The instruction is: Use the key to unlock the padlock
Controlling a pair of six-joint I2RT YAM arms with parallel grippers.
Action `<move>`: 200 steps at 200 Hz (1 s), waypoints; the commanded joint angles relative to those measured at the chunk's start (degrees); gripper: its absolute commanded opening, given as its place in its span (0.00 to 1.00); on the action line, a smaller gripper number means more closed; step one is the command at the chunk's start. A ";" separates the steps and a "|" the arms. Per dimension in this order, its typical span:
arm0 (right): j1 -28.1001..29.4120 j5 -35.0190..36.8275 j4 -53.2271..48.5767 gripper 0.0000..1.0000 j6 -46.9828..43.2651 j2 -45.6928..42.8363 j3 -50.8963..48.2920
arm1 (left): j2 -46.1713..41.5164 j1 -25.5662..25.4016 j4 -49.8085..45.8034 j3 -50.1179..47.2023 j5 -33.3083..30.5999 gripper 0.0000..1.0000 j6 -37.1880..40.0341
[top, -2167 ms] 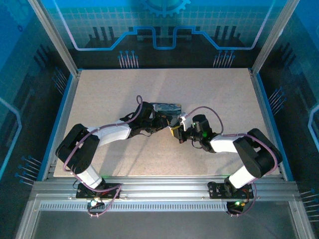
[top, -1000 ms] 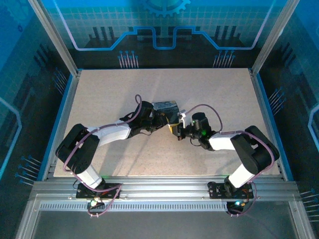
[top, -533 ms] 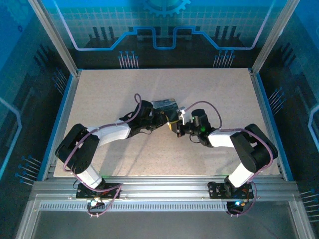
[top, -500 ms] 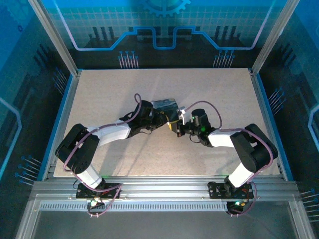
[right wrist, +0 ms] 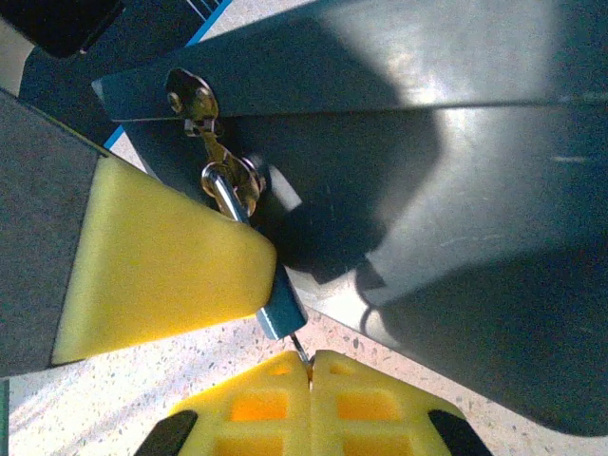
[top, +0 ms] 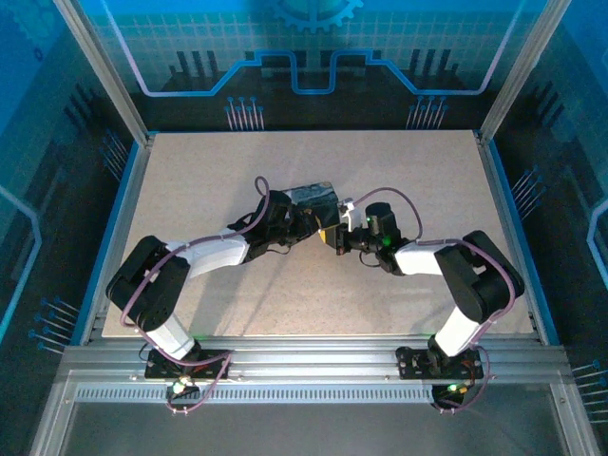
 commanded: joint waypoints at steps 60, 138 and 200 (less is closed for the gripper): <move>0.39 -2.41 16.36 0.00 3.44 0.87 5.90 | 4.33 -2.53 -0.63 0.27 7.82 0.08 -1.06; 2.63 3.09 2.59 0.00 11.39 -0.67 0.96 | 7.31 -2.21 0.99 1.23 7.54 0.13 -1.03; 5.37 6.97 2.42 0.00 22.52 1.28 -3.60 | 6.43 -1.79 2.20 -0.26 7.47 0.32 -1.55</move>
